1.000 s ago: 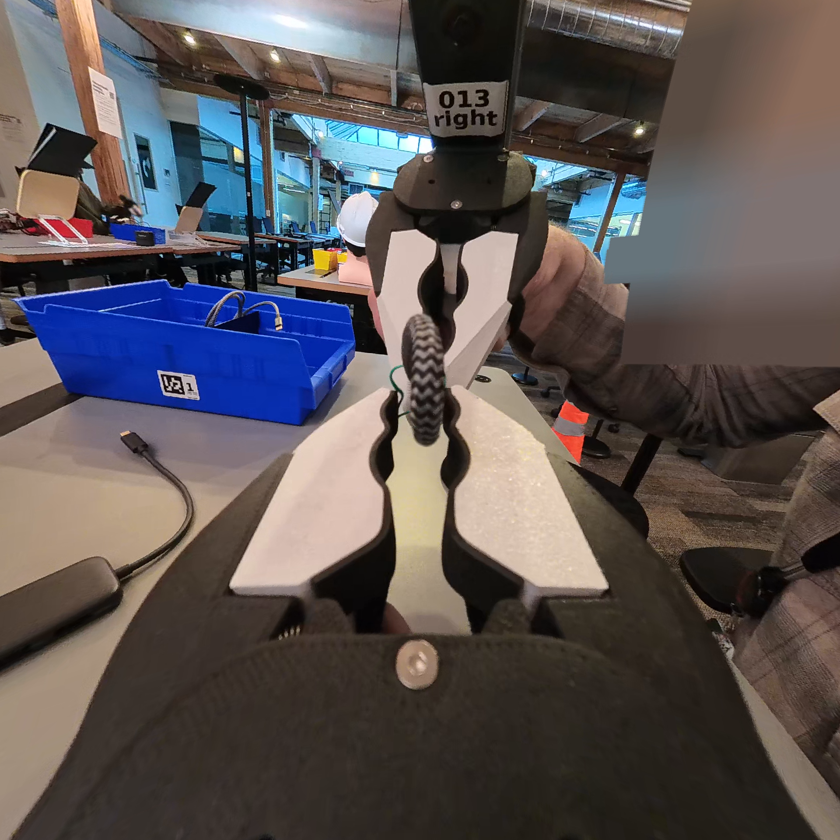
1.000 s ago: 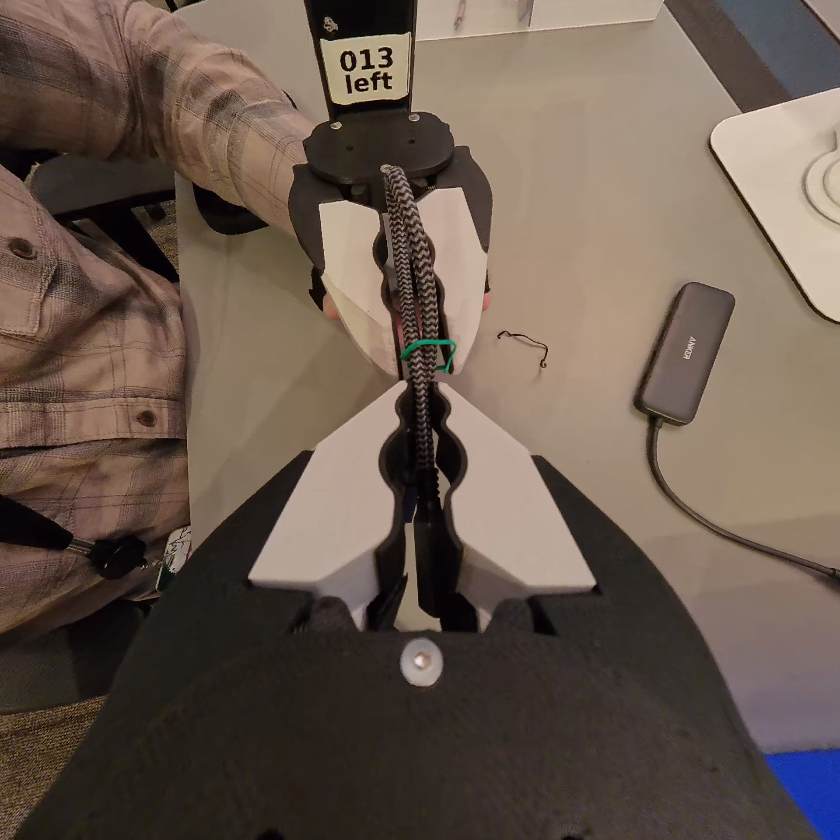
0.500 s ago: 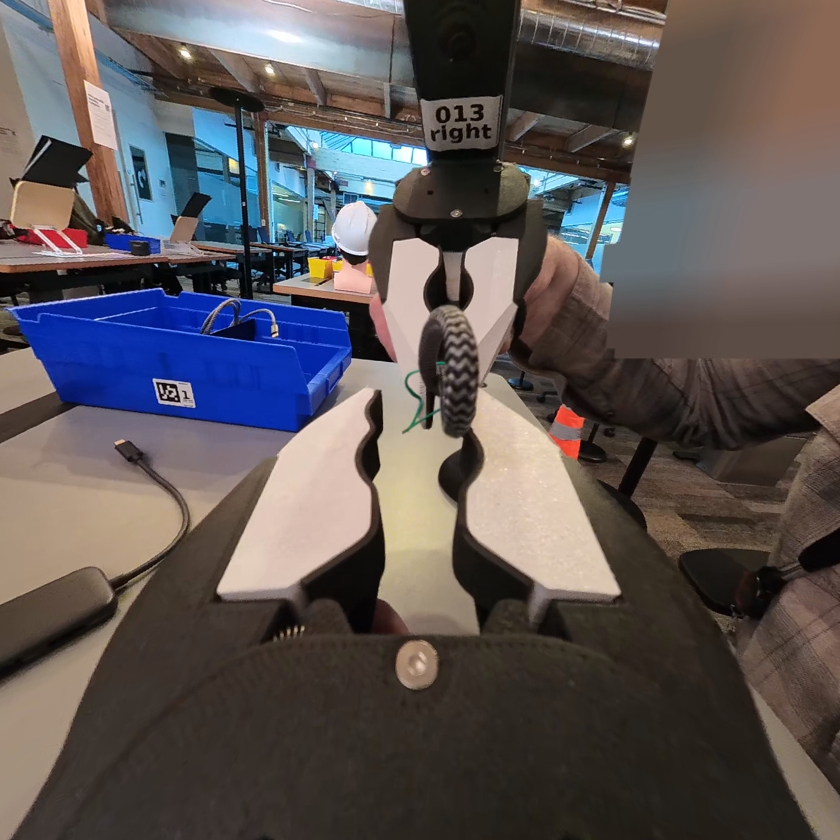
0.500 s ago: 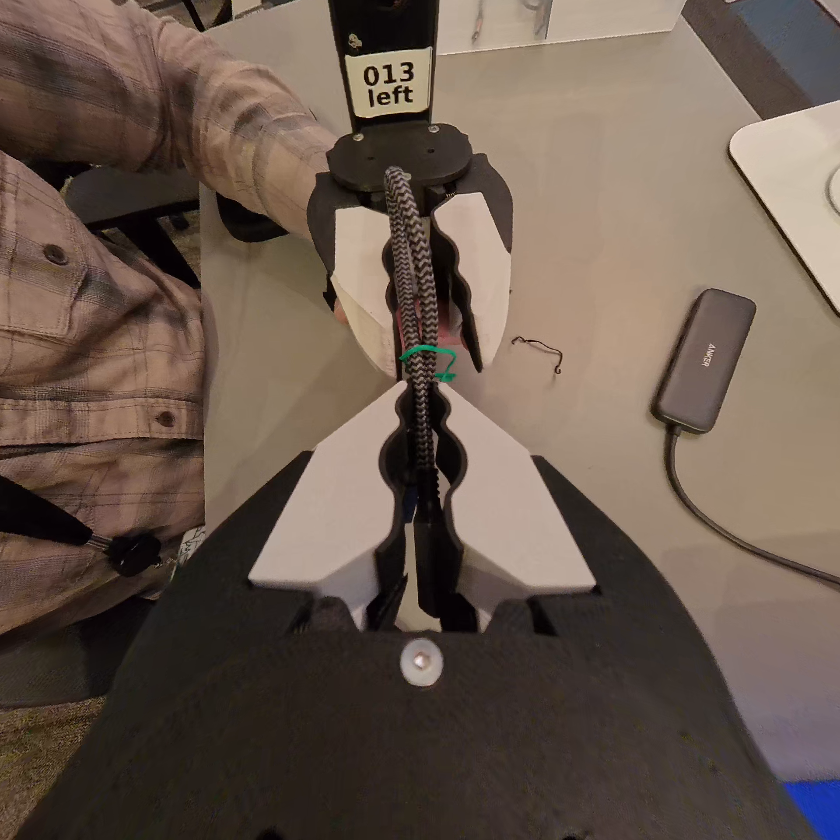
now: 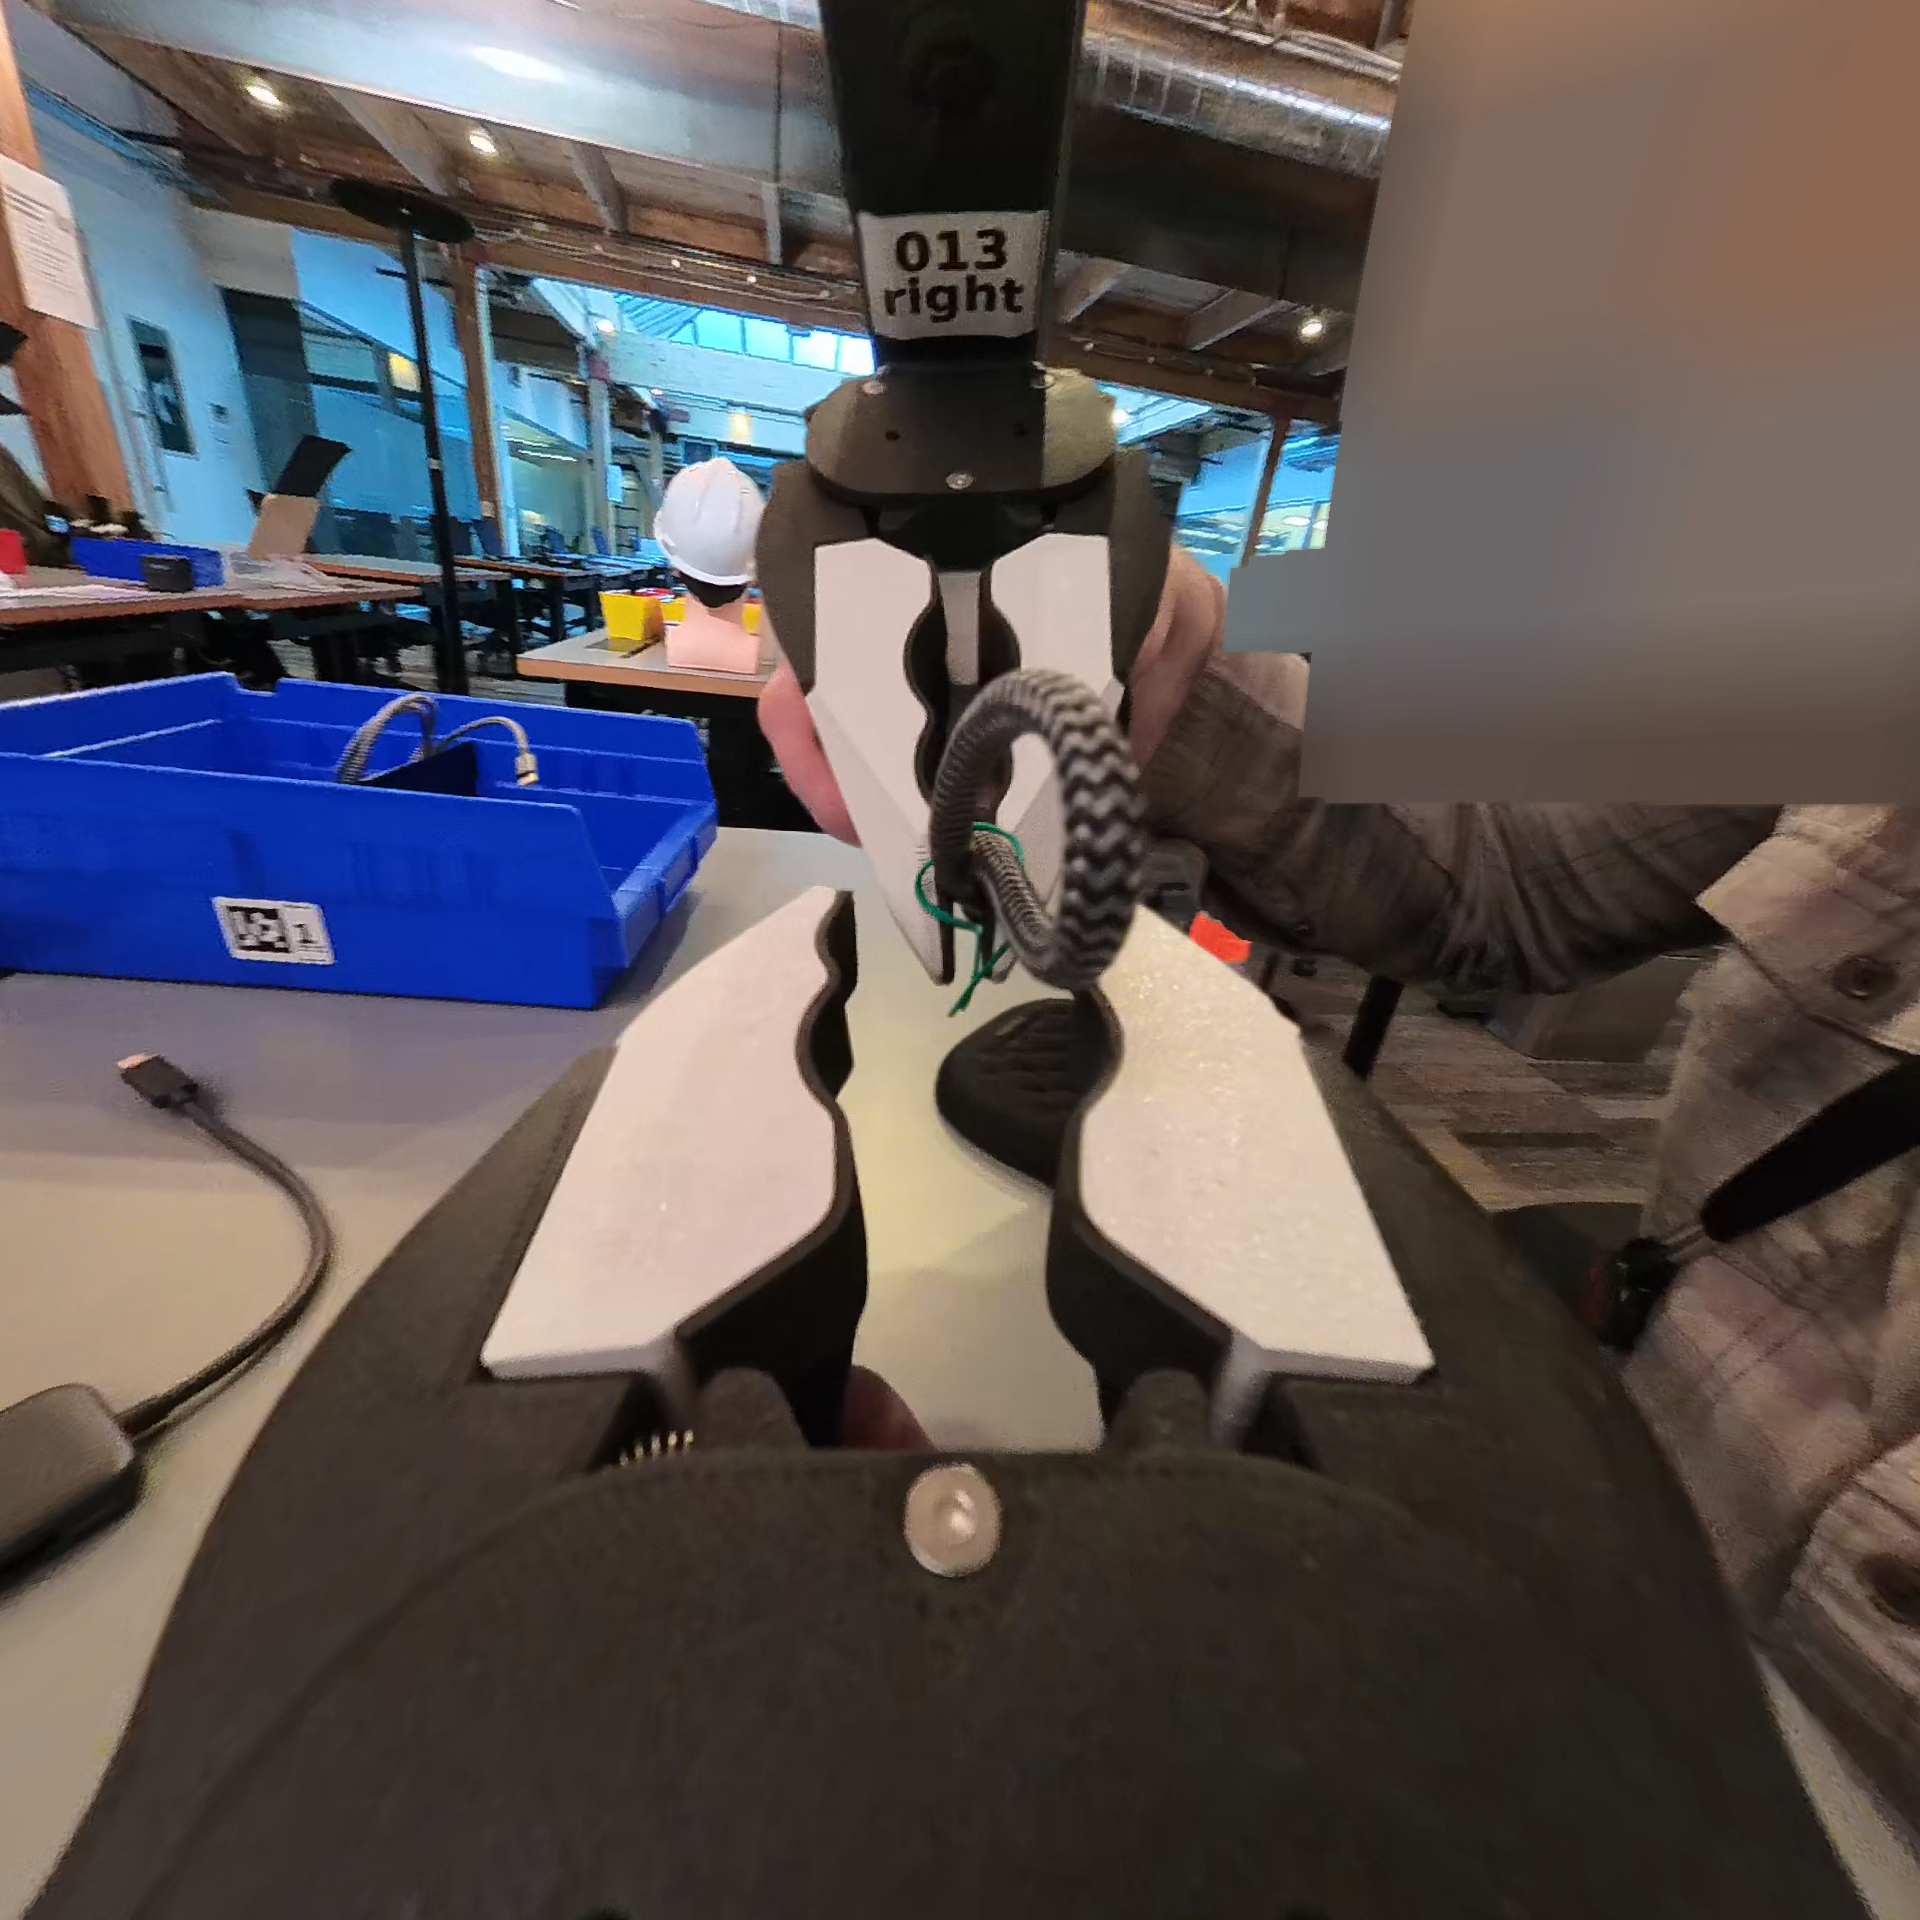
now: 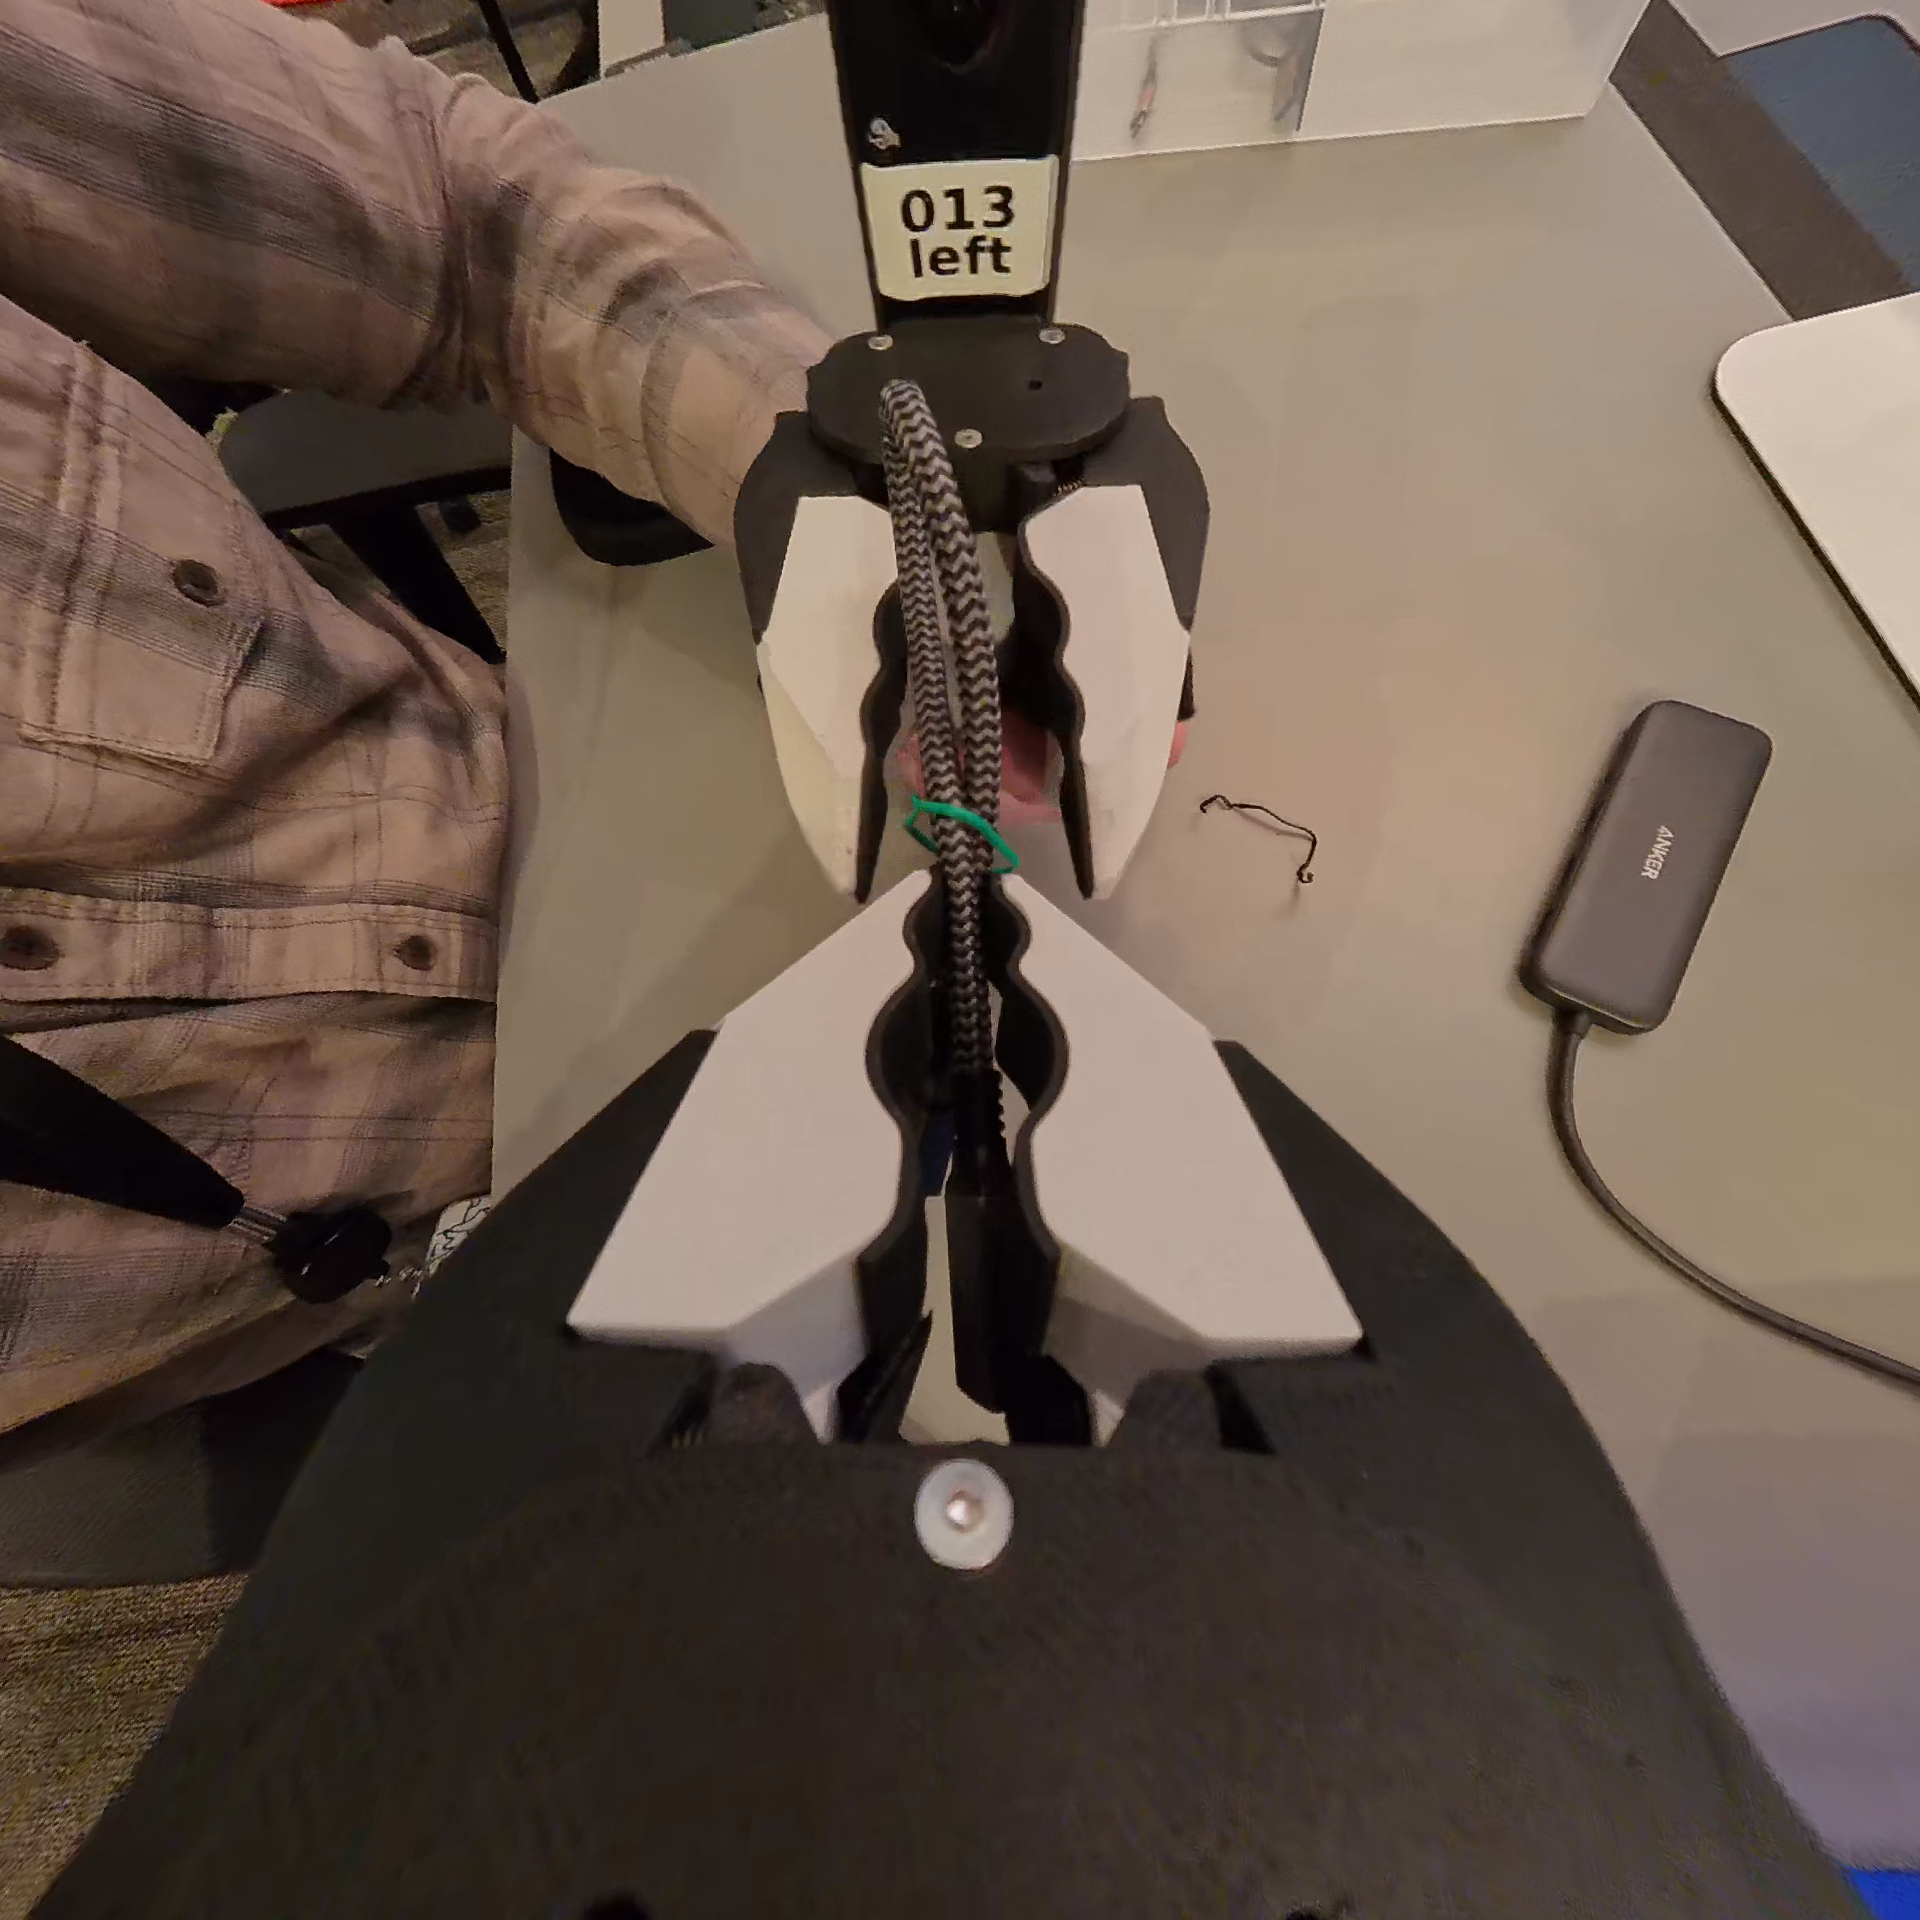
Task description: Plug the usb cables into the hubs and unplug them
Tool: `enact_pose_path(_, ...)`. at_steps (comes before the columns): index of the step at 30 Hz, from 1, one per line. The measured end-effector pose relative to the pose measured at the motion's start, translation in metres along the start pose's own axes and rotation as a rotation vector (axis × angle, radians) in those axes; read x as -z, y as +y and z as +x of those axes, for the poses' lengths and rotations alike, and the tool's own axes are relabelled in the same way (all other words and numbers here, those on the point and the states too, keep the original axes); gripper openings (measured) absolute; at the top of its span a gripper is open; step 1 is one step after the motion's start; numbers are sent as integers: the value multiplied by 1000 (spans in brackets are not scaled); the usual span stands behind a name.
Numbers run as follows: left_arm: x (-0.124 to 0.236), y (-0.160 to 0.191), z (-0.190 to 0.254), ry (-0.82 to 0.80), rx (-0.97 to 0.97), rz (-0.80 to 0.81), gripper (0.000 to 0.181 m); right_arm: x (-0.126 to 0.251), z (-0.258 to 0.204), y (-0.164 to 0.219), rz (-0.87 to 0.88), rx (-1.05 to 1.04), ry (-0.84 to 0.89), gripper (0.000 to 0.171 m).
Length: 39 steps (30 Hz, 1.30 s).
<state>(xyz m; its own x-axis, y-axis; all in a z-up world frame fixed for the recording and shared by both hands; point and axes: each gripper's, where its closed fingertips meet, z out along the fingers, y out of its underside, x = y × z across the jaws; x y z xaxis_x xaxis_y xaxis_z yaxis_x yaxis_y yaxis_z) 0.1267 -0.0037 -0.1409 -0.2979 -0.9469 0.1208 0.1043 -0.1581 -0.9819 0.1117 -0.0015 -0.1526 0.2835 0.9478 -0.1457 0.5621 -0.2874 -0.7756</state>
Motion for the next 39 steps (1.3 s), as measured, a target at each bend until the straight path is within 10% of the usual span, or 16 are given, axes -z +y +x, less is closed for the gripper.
enact_pose_path(39,0,-15,7,101,113,128,18,8,-9,-6,-26,3,-138,3)
